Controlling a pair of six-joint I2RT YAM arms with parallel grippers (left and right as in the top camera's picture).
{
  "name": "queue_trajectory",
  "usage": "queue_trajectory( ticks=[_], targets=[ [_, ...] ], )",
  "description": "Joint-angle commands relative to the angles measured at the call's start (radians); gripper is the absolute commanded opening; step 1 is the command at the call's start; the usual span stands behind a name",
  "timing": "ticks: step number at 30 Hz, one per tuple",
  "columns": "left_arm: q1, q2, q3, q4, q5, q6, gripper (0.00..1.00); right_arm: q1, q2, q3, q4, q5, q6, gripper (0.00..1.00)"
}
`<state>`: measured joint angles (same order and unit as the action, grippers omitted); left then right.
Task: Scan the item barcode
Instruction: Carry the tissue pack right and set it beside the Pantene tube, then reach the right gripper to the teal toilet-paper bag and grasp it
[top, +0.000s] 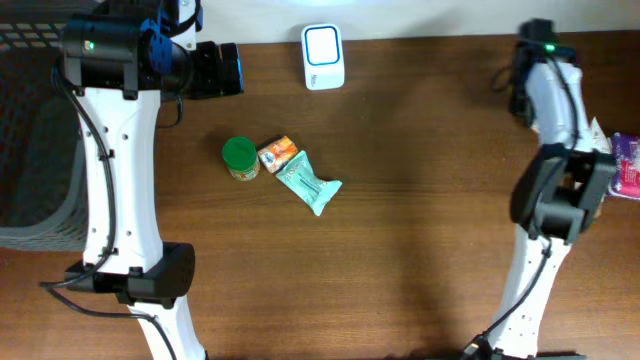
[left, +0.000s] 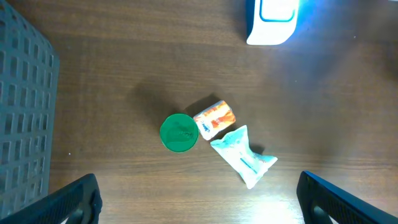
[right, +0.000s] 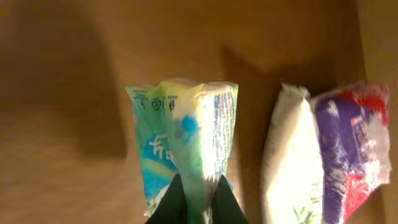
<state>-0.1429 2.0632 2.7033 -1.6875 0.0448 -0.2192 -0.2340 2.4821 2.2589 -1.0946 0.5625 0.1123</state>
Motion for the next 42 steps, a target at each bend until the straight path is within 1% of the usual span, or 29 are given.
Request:
queue_trajectory(
  ticks=[1,2,3,5,7,8,10,12,13,15,16,17,19,23,27,30,31,32,34,35,36,37,38,39,41,42],
  targets=[
    [0.001,-0.014,0.011,0.000,0.000,0.015,0.99,-0.074,-0.039,-0.005,-0.013,-0.058,0.024,0.54],
    [0.001,-0.014,0.011,0.000,0.000,0.015,0.99,-0.097,-0.039,-0.005,-0.017,-0.058,0.024,0.74],
    [0.001,-0.014,0.011,0.000,0.000,0.016,0.99,-0.115,-0.039,-0.005,-0.021,-0.058,0.029,0.99],
    [0.001,-0.014,0.011,0.000,0.000,0.016,0.99,-0.121,-0.039,-0.005,-0.032,-0.068,0.032,0.99],
    [0.001,-0.014,0.011,0.000,0.000,0.016,0.99,-0.105,-0.039,-0.005,-0.041,-0.142,0.031,0.99],
    [0.001,-0.014,0.011,0.000,0.000,0.016,0.99,-0.082,-0.039,-0.003,-0.040,-0.194,0.027,0.99],
    [0.001,-0.014,0.011,0.000,0.000,0.016,0.99,-0.024,-0.042,0.025,-0.040,-0.200,0.023,0.99],
    [0.001,-0.014,0.011,0.000,0.000,0.016,0.99,0.072,-0.049,0.125,-0.091,-0.217,0.024,0.99],
    [0.001,-0.014,0.011,-0.001,0.000,0.016,0.99,0.114,-0.049,0.169,-0.138,-0.280,0.024,0.99],
    [0.001,-0.014,0.011,0.000,0.000,0.016,0.99,0.230,-0.049,0.209,-0.279,-0.672,0.002,0.99],
    [0.001,-0.014,0.011,0.000,0.000,0.016,0.99,0.290,-0.047,0.190,-0.311,-0.828,-0.062,0.99],
    [0.002,-0.014,0.011,0.000,0.000,0.016,0.99,0.339,-0.045,0.171,-0.315,-0.900,-0.109,0.99],
    [0.002,-0.014,0.011,0.000,0.000,0.016,0.99,0.446,-0.039,0.122,-0.296,-0.915,-0.162,0.99],
    [0.002,-0.014,0.011,0.000,0.000,0.016,0.99,0.615,-0.039,0.010,-0.227,-0.911,-0.163,0.99],
    [0.002,-0.014,0.011,0.000,0.000,0.016,0.99,0.679,-0.039,-0.080,-0.153,-0.958,-0.157,0.99],
    [0.002,-0.014,0.011,0.000,0.000,0.015,0.99,0.679,-0.039,-0.146,-0.077,-1.105,-0.158,0.99],
    [0.002,-0.014,0.011,0.000,0.000,0.015,0.99,0.679,-0.039,-0.168,-0.056,-1.125,-0.158,0.99],
    [0.002,-0.014,0.011,0.000,0.000,0.016,0.99,0.679,-0.039,-0.199,-0.033,-1.142,-0.158,0.95],
    [0.002,-0.014,0.011,0.000,0.000,0.016,0.99,0.679,-0.039,-0.264,0.003,-1.150,-0.157,0.69],
    [0.002,-0.014,0.011,0.000,0.000,0.016,0.99,0.679,-0.039,-0.274,0.002,-1.150,-0.157,0.58],
    [0.002,-0.014,0.011,0.000,0.000,0.015,0.99,0.679,-0.039,-0.272,0.000,-1.151,-0.157,0.50],
    [0.002,-0.014,0.011,0.000,0.000,0.015,0.99,0.678,-0.040,-0.267,-0.001,-1.150,-0.157,0.35],
    [0.002,-0.014,0.011,0.000,0.000,0.016,0.99,0.677,-0.040,-0.260,-0.001,-1.150,-0.157,0.25],
    [0.002,-0.014,0.011,0.000,0.000,0.016,0.99,0.676,-0.041,-0.248,-0.003,-1.150,-0.154,0.18],
    [0.002,-0.014,0.011,0.000,0.000,0.016,0.99,0.665,-0.041,-0.177,-0.050,-1.126,-0.119,0.10],
    [0.002,-0.014,0.011,0.000,0.000,0.015,0.99,0.659,-0.041,-0.099,-0.126,-1.056,-0.119,0.06]
  ],
)
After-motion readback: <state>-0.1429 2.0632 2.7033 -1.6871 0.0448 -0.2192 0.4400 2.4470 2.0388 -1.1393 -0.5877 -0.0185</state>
